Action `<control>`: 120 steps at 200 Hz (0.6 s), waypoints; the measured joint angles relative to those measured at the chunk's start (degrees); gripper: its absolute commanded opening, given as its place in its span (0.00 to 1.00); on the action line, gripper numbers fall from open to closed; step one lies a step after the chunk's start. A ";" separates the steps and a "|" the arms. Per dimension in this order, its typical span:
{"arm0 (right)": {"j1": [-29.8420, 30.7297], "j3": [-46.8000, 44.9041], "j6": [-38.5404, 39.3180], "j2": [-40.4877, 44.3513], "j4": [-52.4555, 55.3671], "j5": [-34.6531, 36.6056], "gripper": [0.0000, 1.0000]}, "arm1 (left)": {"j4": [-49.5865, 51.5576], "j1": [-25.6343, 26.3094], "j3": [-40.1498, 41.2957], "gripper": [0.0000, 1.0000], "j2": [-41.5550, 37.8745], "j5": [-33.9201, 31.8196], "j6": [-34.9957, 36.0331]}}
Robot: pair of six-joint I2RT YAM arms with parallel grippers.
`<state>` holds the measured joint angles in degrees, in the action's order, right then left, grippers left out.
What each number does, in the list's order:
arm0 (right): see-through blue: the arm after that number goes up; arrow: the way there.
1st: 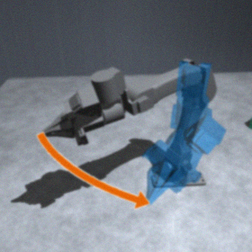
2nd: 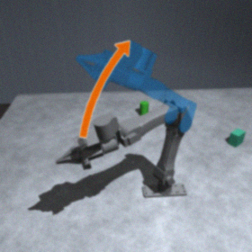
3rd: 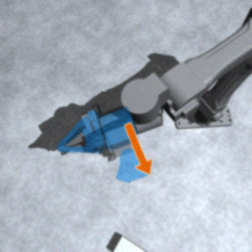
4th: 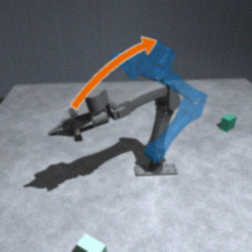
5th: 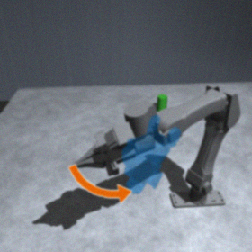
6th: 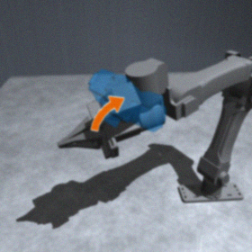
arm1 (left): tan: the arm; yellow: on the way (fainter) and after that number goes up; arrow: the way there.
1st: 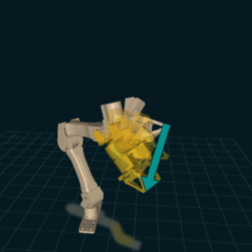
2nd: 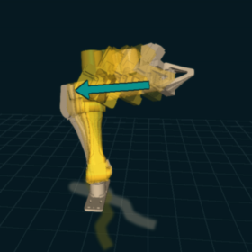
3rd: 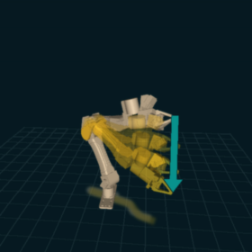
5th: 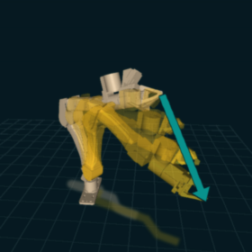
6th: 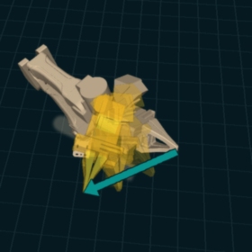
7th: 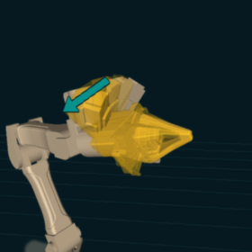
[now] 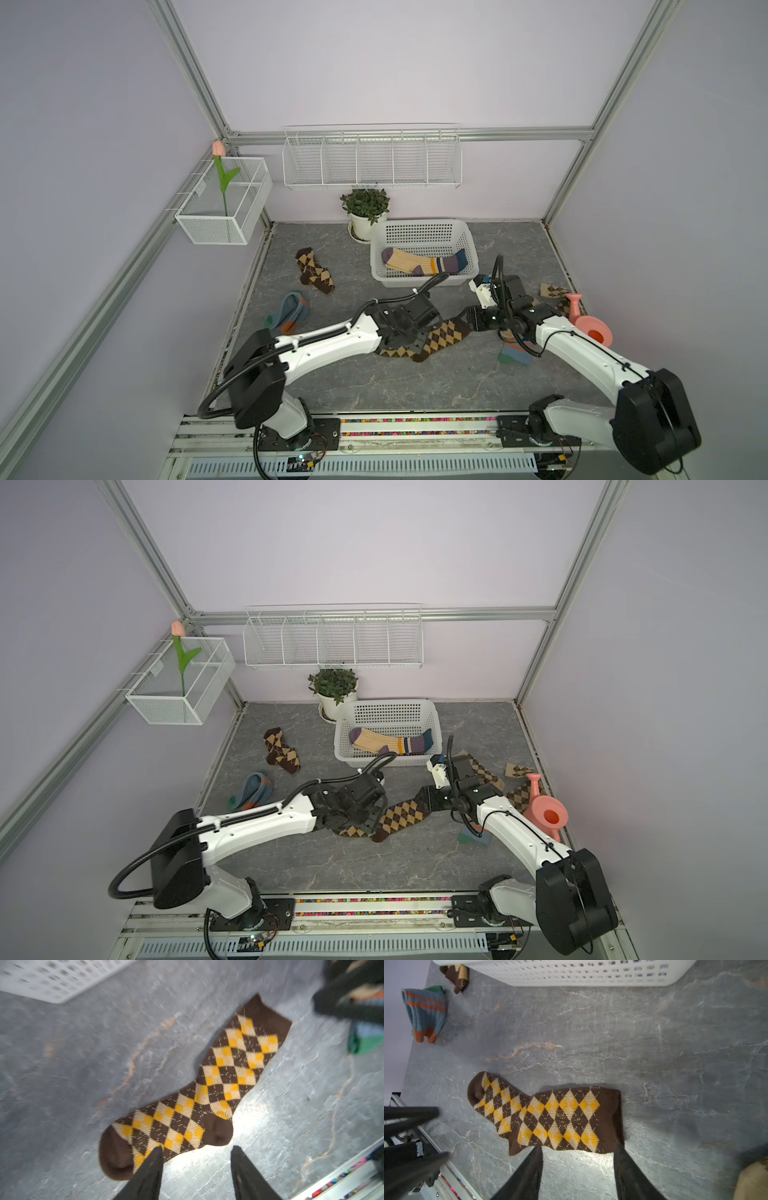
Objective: Place the socks together as a pair
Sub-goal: Move the sock to the center of the board, then pick up the sock at the center of the board.
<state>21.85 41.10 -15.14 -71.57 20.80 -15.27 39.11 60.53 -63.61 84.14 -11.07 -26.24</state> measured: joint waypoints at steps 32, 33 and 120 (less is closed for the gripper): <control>1.70 -0.09 -0.13 -3.06 -1.31 -0.72 0.52 | -0.59 -6.19 4.76 0.57 -10.29 -2.23 -2.38; 1.79 -0.09 -0.17 -3.17 -1.36 -0.76 0.52 | -0.59 -6.43 4.94 0.57 -10.58 -2.27 -2.47; 3.02 -3.08 -0.74 -6.82 -4.83 -3.72 0.51 | -7.02 -44.30 7.74 0.69 -8.87 -1.09 -5.92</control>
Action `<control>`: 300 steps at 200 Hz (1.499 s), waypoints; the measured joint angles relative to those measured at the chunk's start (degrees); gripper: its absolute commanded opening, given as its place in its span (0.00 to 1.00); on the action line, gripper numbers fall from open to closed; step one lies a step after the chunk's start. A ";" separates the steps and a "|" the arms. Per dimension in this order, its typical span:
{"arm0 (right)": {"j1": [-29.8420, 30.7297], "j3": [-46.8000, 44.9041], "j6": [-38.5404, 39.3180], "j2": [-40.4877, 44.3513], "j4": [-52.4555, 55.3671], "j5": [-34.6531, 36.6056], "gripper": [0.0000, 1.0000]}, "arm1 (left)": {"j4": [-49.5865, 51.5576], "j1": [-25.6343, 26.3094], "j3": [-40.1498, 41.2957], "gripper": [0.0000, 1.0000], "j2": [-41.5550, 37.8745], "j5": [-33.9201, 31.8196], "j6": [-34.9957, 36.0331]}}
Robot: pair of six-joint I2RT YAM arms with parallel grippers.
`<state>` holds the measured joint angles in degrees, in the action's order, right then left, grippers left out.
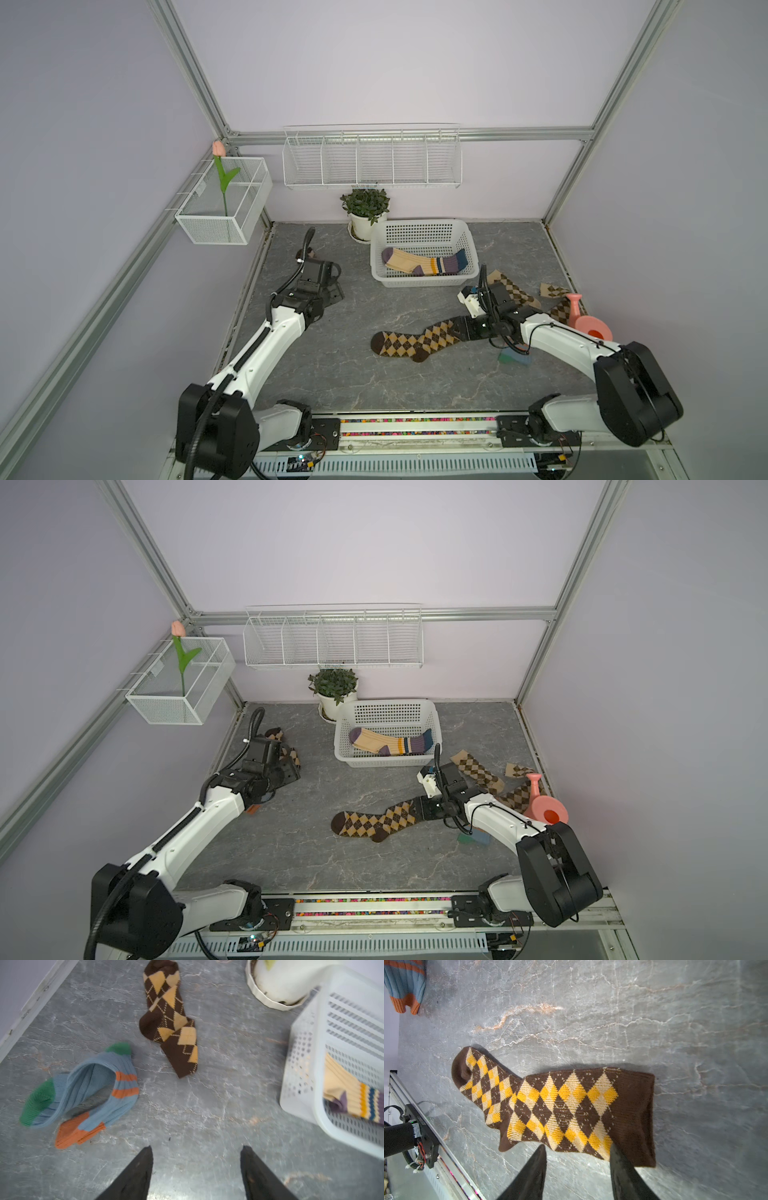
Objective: Place the socks together as a pair
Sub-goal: Pick up the sock at the center of the board.
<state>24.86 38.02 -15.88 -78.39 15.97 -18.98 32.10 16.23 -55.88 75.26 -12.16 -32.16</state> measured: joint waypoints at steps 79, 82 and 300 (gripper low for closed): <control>0.00 -0.33 -0.22 0.83 -2.14 -1.38 0.51 | -0.50 -4.74 -19.47 0.68 29.70 1.95 1.75; 0.00 -0.33 -0.22 0.87 -2.16 -1.46 0.51 | -0.39 -4.79 -19.56 0.67 30.14 1.88 1.86; 0.07 -0.33 -0.22 4.52 -2.08 -1.97 0.50 | 7.61 11.08 -13.73 0.00 19.28 5.11 2.97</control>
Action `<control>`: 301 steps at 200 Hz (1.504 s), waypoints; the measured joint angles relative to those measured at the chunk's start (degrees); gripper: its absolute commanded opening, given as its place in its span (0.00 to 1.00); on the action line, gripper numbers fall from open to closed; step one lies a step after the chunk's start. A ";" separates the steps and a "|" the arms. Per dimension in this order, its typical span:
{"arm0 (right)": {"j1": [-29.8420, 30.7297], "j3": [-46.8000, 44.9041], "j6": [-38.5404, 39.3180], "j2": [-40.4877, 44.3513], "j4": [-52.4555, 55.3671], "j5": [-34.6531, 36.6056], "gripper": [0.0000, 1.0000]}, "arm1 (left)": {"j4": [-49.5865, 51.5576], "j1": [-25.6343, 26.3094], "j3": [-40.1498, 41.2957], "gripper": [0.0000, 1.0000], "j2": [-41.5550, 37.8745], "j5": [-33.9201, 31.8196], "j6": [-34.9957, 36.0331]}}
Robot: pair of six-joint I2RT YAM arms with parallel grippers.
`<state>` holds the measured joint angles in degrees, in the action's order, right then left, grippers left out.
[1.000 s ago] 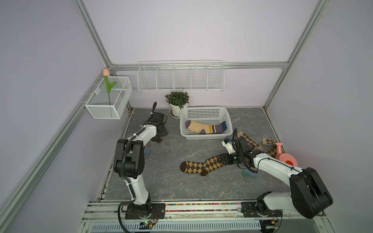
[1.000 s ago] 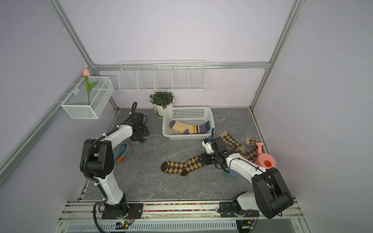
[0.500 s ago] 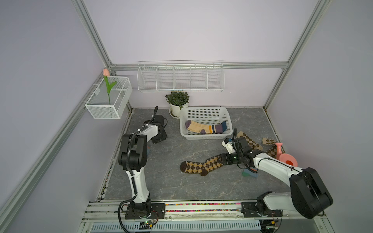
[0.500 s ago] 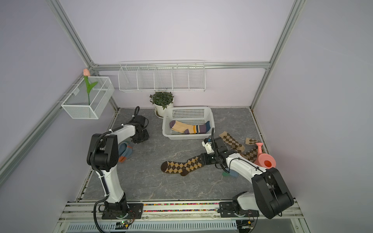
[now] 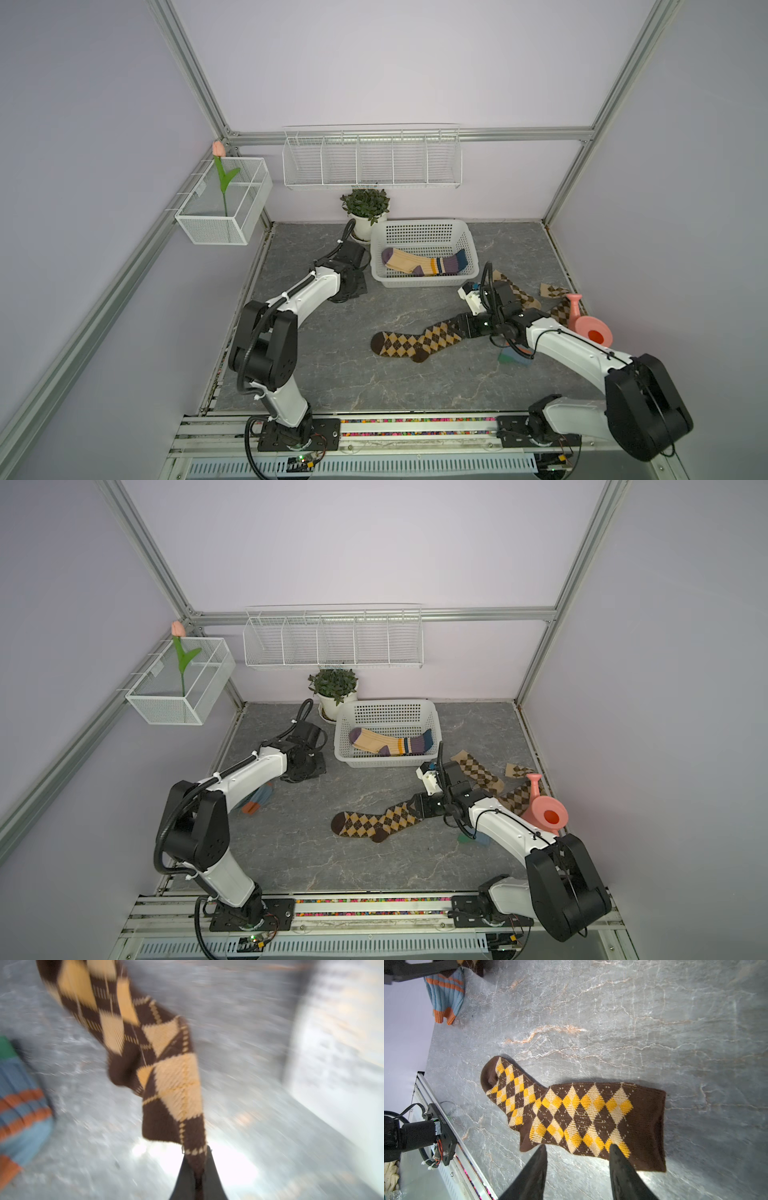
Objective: Place the socks together as a pair
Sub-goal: Pick up the sock at the center of the board, then place the sock at the center of the board.
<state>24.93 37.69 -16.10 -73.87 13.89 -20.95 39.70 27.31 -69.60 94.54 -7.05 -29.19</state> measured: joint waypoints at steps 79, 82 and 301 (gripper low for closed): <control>0.00 0.17 -0.02 2.95 2.21 -1.44 0.50 | 3.93 25.99 7.96 0.05 -12.85 5.53 -8.37; 0.00 0.17 -0.02 3.04 2.29 -1.44 0.50 | 3.96 26.80 7.69 0.05 -12.61 5.66 -8.61; 1.53 -6.93 -4.02 7.54 4.28 -0.50 0.55 | -7.76 6.75 8.50 0.65 -6.69 -0.37 -2.86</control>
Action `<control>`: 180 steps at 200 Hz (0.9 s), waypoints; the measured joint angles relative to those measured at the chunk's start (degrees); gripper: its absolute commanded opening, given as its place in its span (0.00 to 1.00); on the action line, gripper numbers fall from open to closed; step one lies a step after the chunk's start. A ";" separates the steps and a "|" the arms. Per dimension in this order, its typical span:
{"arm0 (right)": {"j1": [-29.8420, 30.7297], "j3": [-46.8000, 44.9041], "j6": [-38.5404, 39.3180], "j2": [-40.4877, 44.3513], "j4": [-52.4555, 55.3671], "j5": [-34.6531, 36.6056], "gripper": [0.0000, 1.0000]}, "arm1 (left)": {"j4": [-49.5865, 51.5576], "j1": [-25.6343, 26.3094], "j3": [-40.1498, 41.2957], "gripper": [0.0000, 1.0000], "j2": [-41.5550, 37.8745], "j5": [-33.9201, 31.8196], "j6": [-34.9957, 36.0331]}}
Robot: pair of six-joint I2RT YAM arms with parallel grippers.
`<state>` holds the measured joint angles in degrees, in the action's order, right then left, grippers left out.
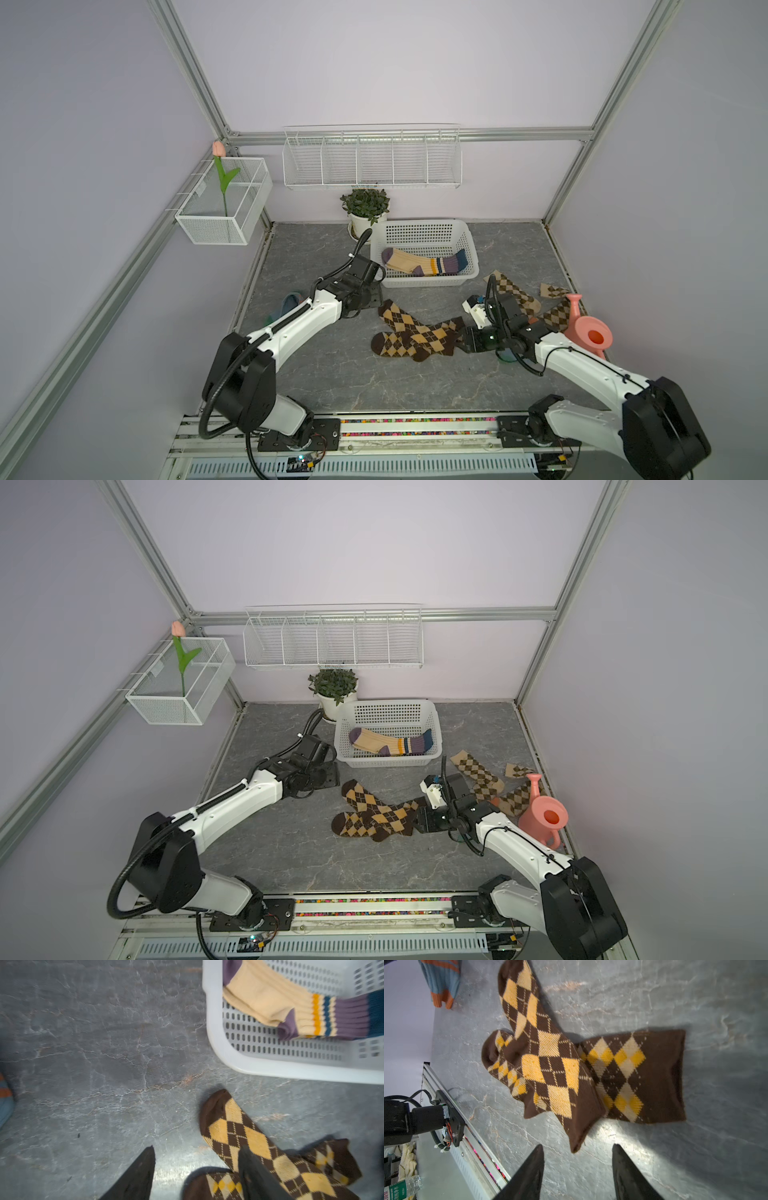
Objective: Place the socks together as a pair
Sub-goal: Place the sock at the center of the board, then flatten out the sock.
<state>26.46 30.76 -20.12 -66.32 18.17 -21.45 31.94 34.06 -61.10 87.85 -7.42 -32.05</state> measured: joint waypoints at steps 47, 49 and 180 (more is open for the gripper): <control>0.68 -1.53 -1.64 3.96 0.31 -0.04 0.55 | -4.04 -0.07 -2.45 0.61 10.21 2.75 1.84; 0.68 -1.53 -1.77 4.15 0.33 -0.04 0.55 | -4.17 -0.07 -2.60 0.61 10.45 2.80 2.08; 1.51 -2.73 -5.01 -0.28 -3.89 1.01 0.51 | -11.52 -1.05 -2.86 0.29 16.24 3.96 4.98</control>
<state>27.97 28.03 -25.12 -66.61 14.28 -20.45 20.43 33.01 -63.96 104.09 -3.46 -27.07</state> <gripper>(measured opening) 0.510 0.247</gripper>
